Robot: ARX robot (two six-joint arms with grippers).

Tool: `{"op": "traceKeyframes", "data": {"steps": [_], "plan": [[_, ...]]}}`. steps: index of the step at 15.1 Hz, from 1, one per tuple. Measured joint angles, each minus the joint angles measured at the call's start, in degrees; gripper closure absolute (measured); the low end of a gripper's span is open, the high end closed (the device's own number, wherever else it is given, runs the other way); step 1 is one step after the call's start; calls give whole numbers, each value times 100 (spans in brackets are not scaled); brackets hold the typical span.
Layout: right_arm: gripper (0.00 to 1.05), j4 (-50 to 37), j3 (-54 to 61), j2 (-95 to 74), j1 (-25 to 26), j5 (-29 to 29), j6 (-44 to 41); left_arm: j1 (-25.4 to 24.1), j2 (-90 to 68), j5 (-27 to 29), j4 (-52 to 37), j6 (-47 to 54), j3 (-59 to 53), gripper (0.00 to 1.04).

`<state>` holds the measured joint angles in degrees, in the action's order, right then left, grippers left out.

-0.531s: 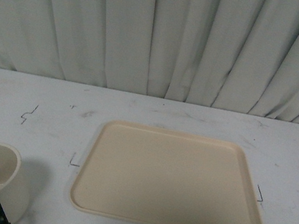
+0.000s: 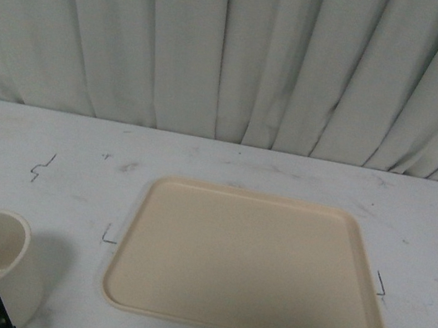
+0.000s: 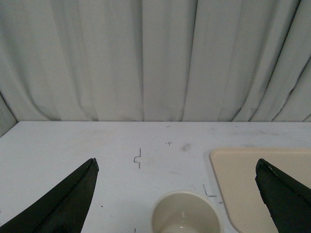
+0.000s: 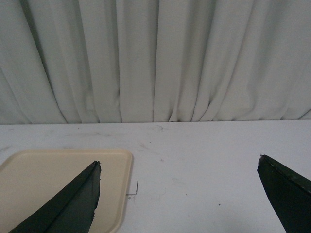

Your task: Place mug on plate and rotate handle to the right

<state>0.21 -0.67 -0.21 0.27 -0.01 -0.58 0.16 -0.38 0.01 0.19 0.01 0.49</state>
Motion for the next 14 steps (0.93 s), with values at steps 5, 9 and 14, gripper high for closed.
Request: {"op": "traceKeyframes", "data": {"steps": [5, 9, 14], "plan": [[6, 0, 0, 0, 0, 0, 0, 0, 0, 0, 0, 0, 0, 7], [6, 0, 0, 0, 0, 0, 0, 0, 0, 0, 0, 0, 0, 7], [6, 2, 0, 0, 4, -2, 15, 1211, -2793, 2350, 2369, 20, 1816, 7]]}}
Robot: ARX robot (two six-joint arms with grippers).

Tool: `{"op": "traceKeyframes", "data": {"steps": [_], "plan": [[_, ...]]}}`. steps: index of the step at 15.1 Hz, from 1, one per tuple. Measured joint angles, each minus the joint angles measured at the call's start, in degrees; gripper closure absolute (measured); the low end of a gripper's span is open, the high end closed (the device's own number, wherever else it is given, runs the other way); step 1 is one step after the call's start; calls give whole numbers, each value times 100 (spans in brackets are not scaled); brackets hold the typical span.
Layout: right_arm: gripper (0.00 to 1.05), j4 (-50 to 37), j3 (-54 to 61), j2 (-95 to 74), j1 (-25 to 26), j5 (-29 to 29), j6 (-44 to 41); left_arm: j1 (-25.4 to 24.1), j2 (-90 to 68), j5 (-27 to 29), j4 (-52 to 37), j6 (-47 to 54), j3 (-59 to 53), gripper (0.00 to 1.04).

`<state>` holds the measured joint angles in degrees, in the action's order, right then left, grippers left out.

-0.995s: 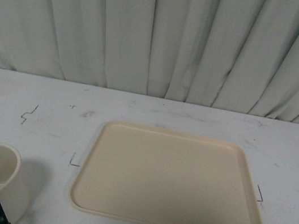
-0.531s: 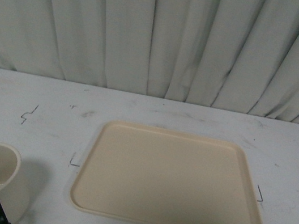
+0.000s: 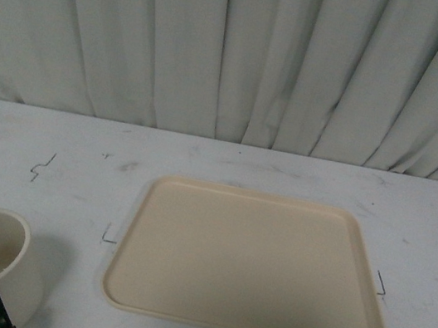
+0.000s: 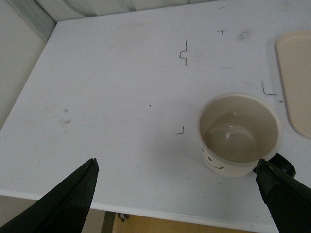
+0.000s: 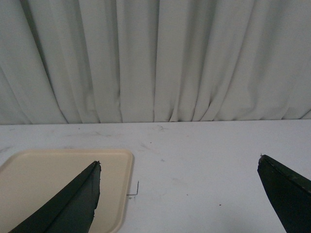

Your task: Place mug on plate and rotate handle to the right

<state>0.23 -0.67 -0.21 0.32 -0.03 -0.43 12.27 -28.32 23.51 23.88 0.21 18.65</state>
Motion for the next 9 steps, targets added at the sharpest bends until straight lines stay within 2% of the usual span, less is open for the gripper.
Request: {"op": "traceKeyframes", "data": {"steps": [1, 3, 6, 9], "plan": [[6, 0, 0, 0, 0, 0, -2, -109, -522, -138, 31, -2, 326, 7], [6, -2, 0, 0, 0, 0, -2, -402, -1768, -861, -37, -258, 822, 7], [6, -4, 0, 0, 0, 0, 0, -568, -3270, -1744, -249, -737, 1296, 7], [6, -2, 0, 0, 0, 0, -2, -785, -4319, -1943, -551, -800, 1486, 7]]}}
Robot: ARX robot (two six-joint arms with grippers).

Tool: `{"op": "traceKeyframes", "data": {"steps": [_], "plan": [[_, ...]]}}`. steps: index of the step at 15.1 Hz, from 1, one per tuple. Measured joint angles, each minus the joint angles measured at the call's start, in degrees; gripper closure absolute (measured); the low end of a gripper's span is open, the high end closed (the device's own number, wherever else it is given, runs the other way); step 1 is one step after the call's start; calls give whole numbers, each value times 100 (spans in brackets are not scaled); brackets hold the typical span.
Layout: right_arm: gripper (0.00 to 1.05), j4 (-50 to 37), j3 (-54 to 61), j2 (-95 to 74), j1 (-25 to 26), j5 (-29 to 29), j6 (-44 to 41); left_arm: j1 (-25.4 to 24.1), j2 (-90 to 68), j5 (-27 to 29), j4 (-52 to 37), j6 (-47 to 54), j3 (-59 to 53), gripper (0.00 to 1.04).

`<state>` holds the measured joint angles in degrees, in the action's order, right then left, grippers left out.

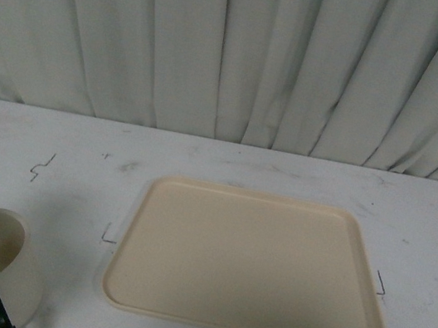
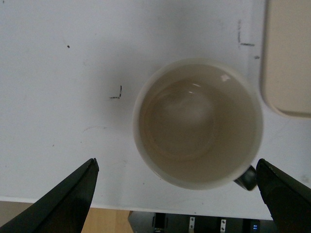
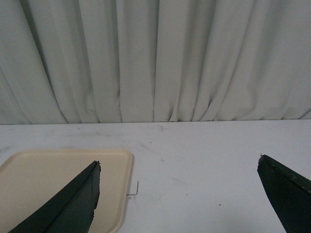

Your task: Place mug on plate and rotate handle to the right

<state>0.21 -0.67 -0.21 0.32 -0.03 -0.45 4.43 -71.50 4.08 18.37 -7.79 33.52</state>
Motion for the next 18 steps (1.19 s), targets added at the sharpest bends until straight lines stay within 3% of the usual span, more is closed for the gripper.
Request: {"op": "traceKeyframes", "data": {"steps": [14, 15, 16, 17, 18], "plan": [[6, 0, 0, 0, 0, 0, 0, -264, -1624, 68, -610, -61, 260, 7], [6, -2, 0, 0, 0, 0, 0, -299, -2020, -83, -767, -83, 396, 28], [6, 0, 0, 0, 0, 0, 0, -313, -2103, -68, -693, -83, 516, 72], [6, 0, 0, 0, 0, 0, 0, -229, -1853, -7, -352, -83, 546, 102], [6, 0, 0, 0, 0, 0, 0, 297, -1259, 129, 129, -55, 1235, 102]]}}
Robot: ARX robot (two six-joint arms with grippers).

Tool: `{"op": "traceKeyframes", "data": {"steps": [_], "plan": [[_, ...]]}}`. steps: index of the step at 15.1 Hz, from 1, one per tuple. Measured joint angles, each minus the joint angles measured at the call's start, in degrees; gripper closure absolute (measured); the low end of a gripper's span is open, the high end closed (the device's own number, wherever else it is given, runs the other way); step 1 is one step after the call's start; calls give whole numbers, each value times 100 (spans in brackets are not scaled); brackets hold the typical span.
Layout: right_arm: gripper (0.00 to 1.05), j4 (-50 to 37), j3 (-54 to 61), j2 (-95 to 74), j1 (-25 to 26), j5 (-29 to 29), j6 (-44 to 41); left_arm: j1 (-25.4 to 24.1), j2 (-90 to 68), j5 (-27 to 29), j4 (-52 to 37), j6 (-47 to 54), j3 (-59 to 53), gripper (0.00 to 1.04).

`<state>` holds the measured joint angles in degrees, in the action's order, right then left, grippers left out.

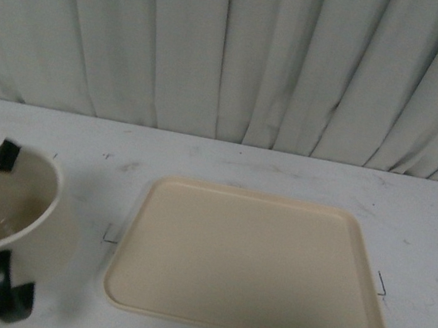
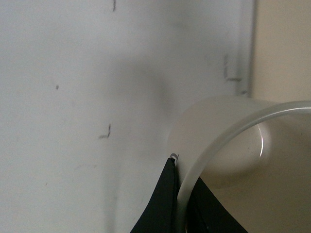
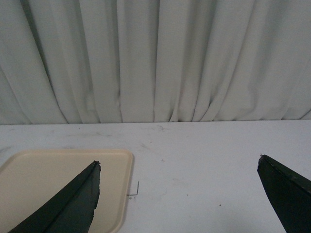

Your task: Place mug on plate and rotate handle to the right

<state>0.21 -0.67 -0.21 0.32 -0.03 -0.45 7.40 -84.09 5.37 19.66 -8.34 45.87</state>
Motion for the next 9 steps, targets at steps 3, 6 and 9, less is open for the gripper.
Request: {"op": "traceKeyframes", "data": {"steps": [3, 6, 9], "plan": [[6, 0, 0, 0, 0, 0, 0, 391, -125, 31, 28, -7, 376, 102], [6, 0, 0, 0, 0, 0, 0, 1198, -822, 83, 50, -55, 1091, 102], [6, 0, 0, 0, 0, 0, 0, 2006, -1921, 83, 254, -90, 2131, 102]]}}
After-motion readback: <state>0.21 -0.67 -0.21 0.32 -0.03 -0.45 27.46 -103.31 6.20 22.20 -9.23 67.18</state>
